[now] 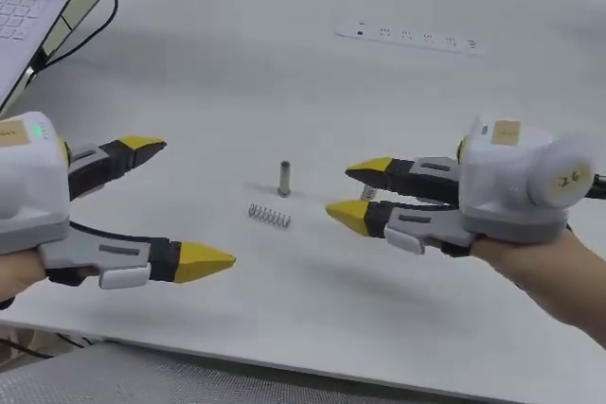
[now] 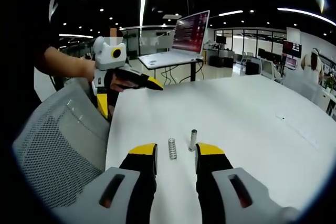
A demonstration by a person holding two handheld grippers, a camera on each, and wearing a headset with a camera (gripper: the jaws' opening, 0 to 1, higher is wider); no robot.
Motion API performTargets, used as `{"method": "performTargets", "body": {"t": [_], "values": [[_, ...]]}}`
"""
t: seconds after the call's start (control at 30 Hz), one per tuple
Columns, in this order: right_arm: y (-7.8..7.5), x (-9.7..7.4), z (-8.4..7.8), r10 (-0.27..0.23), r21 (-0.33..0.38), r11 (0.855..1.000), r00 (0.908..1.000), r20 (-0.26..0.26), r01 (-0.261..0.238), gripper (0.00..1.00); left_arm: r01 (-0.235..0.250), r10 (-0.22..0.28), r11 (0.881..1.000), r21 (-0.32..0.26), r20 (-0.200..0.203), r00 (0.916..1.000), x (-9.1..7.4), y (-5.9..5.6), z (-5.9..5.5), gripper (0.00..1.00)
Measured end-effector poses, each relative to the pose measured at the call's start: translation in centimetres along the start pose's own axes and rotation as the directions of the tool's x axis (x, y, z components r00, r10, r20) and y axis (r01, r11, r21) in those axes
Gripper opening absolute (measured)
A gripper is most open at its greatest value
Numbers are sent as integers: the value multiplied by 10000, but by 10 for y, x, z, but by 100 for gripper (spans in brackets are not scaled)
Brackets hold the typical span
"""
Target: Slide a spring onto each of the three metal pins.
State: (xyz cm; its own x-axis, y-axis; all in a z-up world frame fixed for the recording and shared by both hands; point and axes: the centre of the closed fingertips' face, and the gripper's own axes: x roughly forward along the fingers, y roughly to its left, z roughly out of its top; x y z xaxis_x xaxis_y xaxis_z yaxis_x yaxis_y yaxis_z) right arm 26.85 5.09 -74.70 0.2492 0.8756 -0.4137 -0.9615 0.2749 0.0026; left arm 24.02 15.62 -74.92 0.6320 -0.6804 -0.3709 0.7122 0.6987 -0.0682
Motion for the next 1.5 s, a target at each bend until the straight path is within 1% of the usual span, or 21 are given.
{"method": "performTargets", "body": {"t": [0.07, 0.27, 0.47, 0.77, 0.87, 0.9, 1.0, 1.03, 1.07, 1.2, 1.27, 1.33, 1.5], "values": [[1, 4, 4, 87, -69, 9999, 10000, 43, -87, 27, -5, 5, 10000, 2, -87, 10000, 0, 0, -2, 97], [4, 15, 11, 351, -193, 9992, 9994, 58, -350, 26, -70, 70, 10000, -19, -84, 9999, -3, 2, -2, 97], [7, 23, 11, 433, -184, 9989, 9990, 62, -432, 26, -76, 76, 10000, -11, -43, 10000, -4, 3, 0, 97], [14, 44, -6, 667, 13, 9978, 9974, -282, -667, 24, 23, -23, 10000, 53, -75, 10000, -2, 1, 1, 97], [14, 54, -14, 669, -56, 9977, 9962, -552, -673, 23, 37, -37, 10000, 55, -68, 10000, -2, 1, 2, 97], [14, 56, -14, 677, -68, 9977, 9960, -578, -682, 22, 27, -26, 10000, 57, -72, 10000, -2, 1, 2, 97], [14, 66, -20, 800, 192, 9967, 9941, -728, -788, 23, 37, -37, 10000, 72, -104, 9999, -2, 1, 1, 97], [14, 68, -22, 796, 181, 9968, 9939, -770, -784, 23, 49, -48, 10000, 68, -110, 9999, -2, 1, 1, 97], [13, 71, -25, 763, 97, 9971, 9928, -928, -757, 22, 38, -37, 10000, 80, -119, 9999, -2, 1, 1, 97], [12, 79, -32, 744, 175, 9972, 9909, -1118, -729, 20, 23, -22, 10000, 68, -125, 9999, -3, 1, 0, 97], [12, 82, -39, 730, 160, 9973, 9881, -1357, -715, 19, 21, -20, 10000, 65, -176, 9998, -3, 2, -1, 96], [10, 85, -43, 640, 69, 9979, 9873, -1452, -637, 18, 4, -3, 10000, 62, -174, 9998, -4, 2, -2, 96], [9, 91, -51, 616, 294, 9979, 9847, -1630, -576, 18, 12, -12, 10000, 35, -223, 9998, -4, 2, -4, 96]]}}
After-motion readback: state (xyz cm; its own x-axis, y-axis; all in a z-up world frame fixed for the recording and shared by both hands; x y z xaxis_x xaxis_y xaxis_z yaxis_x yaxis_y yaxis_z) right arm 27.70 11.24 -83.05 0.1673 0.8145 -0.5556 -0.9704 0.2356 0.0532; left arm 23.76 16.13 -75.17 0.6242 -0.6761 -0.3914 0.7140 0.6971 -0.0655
